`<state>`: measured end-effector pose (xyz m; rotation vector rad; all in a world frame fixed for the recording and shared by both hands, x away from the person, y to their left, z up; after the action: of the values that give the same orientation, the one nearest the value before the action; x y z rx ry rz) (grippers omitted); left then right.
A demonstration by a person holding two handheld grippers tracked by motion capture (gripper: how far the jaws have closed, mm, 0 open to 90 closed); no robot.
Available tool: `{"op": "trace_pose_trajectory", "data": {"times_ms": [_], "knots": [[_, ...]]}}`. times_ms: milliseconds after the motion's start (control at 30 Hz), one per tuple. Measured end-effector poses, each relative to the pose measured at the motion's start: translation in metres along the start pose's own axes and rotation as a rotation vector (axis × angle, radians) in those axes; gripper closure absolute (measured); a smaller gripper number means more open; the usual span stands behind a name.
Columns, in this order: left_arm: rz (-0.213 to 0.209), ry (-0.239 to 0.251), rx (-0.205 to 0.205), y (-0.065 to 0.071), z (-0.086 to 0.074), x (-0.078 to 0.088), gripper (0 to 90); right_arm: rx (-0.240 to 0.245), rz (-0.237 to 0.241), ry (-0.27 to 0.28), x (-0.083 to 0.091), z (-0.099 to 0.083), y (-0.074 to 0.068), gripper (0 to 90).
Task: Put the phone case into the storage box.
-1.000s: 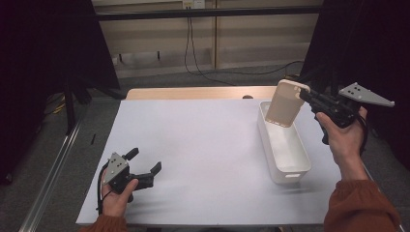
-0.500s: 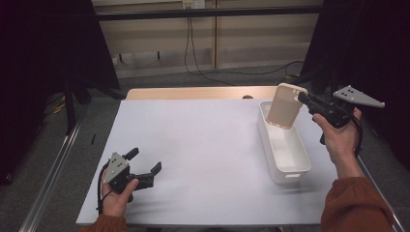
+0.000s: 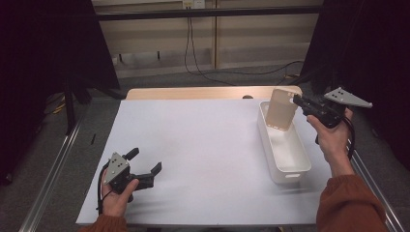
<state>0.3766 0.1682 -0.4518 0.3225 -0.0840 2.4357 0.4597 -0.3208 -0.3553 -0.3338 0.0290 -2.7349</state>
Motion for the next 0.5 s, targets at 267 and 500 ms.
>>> {"op": "trace_pose_trajectory", "data": {"times_ms": [267, 500], "knots": [[-0.009, 0.001, -0.005, 0.001, 0.0, 0.0, 2.4, 0.009, 0.004, -0.007, -0.011, -0.005, -0.002, 81.5], [-0.006, 0.0, -0.001, 0.001, 0.0, -0.001, 2.4, 0.002, -0.006, -0.02, -0.02, -0.011, 0.003, 81.5]]}}
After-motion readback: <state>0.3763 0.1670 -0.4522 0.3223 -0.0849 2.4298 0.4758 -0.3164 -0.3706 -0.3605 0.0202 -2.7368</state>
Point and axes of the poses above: each handheld gripper's, and its own axes: x roughly backward along the jaws, z roughly out of its top, y roughly to its right, the point moved 8 cm from there along -x, roughly forward along the jaws, and after that the axes turned 2 degrees about -x, right-handed, at the moved point
